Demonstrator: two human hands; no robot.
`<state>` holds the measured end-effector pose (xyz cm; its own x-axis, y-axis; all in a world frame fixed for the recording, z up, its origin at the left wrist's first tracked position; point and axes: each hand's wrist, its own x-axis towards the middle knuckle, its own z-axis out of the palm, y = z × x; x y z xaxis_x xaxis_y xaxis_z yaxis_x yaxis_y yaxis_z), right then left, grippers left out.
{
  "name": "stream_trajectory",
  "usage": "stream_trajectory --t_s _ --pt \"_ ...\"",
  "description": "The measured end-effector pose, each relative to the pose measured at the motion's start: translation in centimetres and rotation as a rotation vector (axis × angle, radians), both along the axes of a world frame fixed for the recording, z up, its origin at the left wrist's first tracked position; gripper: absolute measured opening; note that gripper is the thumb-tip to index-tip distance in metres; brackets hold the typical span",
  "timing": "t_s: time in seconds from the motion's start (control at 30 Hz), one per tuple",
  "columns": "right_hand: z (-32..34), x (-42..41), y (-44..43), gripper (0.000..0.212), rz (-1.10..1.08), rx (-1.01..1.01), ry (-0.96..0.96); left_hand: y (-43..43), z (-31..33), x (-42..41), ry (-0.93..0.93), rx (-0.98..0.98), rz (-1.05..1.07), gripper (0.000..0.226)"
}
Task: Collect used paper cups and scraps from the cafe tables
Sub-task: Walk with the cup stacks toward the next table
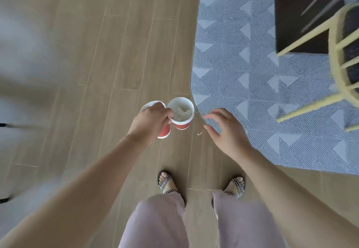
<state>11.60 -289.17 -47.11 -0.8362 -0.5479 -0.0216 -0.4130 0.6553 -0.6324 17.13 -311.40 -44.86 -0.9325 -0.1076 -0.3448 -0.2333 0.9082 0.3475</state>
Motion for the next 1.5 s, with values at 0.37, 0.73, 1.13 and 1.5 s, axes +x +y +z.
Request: stream_trajectory --t_s 0.37,0.73,1.13,1.5 --pt "-36.9 -3.2 3.0 0.022 0.08 0.066 -0.142 2.8 -33.7 -2.8 -0.049 -0.019 -0.079 0.015" --pt "-52.6 -3.4 3.4 0.023 0.187 0.193 -0.211 2.7 -43.6 -3.3 -0.02 -0.108 -0.208 0.017" --pt "-54.5 -2.9 3.1 0.032 0.183 0.34 -0.207 2.5 -45.6 -2.3 0.023 -0.163 -0.309 0.014" --pt "-55.5 -2.2 3.1 0.014 0.187 0.441 -0.165 3.5 -45.6 -3.3 -0.001 -0.122 -0.32 0.019"
